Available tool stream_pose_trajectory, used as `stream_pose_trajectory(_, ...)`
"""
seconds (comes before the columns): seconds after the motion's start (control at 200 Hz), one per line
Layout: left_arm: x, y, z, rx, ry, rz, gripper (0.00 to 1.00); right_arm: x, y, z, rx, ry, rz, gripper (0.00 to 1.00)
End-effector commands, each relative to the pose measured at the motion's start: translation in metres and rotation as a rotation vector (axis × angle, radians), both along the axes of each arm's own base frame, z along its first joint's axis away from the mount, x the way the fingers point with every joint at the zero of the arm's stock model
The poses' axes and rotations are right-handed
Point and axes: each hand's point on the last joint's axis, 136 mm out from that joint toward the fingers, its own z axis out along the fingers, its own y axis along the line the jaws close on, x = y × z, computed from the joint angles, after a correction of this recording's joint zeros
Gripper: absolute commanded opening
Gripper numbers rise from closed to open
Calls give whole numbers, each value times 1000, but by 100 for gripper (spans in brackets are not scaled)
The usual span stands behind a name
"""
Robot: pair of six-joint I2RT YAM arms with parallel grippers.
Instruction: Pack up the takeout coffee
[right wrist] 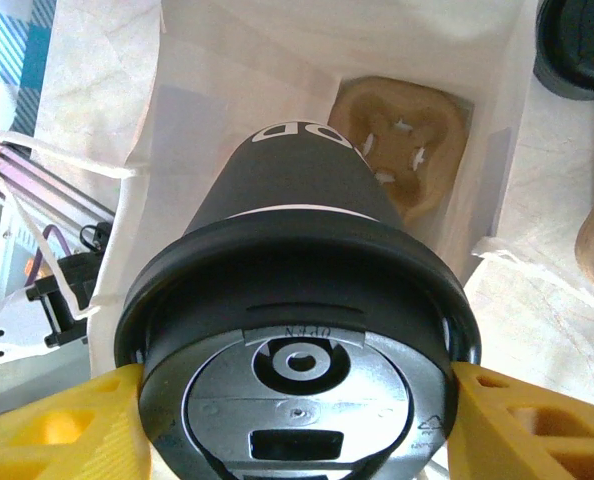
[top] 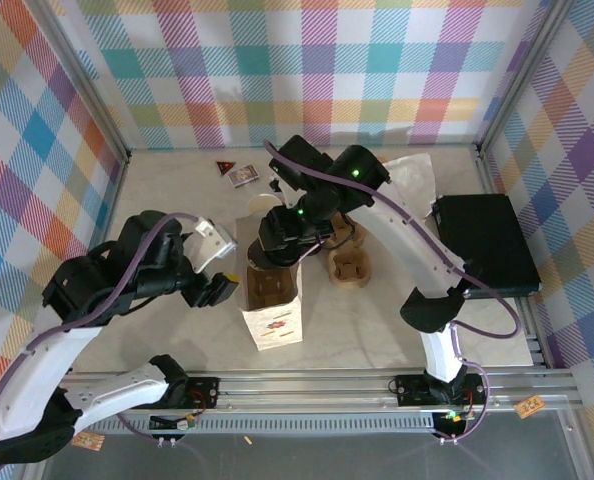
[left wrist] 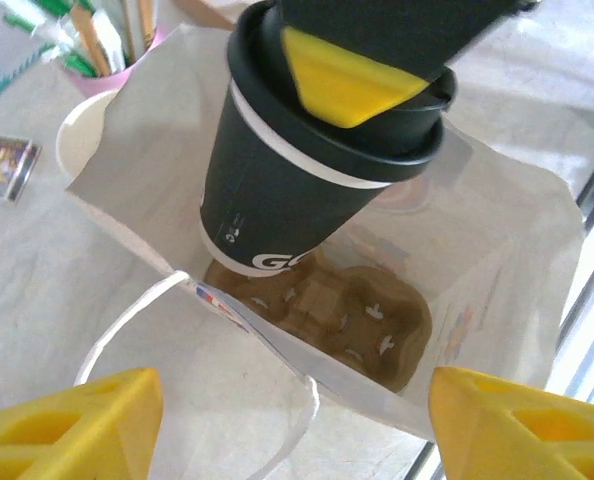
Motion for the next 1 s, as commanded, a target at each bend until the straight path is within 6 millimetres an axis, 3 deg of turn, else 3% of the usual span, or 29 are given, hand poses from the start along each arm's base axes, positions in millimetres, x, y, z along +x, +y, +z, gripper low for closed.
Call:
stream_pose_trajectory(0.0, -6, -10, 3, 15, -126, -164, 71, -38, -36, -1, -94, 99, 66, 49)
stream_pose_trajectory(0.145, -1, -19, -3, 60, -219, -265, 71, -35, -38, 7, -83, 25, 149, 50)
stream_pose_trajectory(0.265, -1, -30, -22, 127, -244, -391, 71, -31, -46, 6, -119, -44, 216, 50)
stream_pose_trajectory(0.36, 6, -31, -26, 153, -273, -392, 72, -25, -51, 16, -117, -114, 221, 50)
stream_pose_trajectory(0.49, 15, -27, -10, 124, -383, -331, 78, -36, -50, 36, -35, -136, 256, 50)
stream_pose_trajectory(0.615, 20, -31, 9, 31, -481, -287, 88, -45, -55, 39, -19, -120, 282, 49)
stream_pose_trajectory(0.84, 26, -37, 26, -41, -495, -250, 88, -59, -64, 54, 32, -120, 281, 49)
stream_pose_trajectory(0.995, 29, -54, 30, -61, -460, -304, 89, -66, -62, 55, 60, -86, 298, 48)
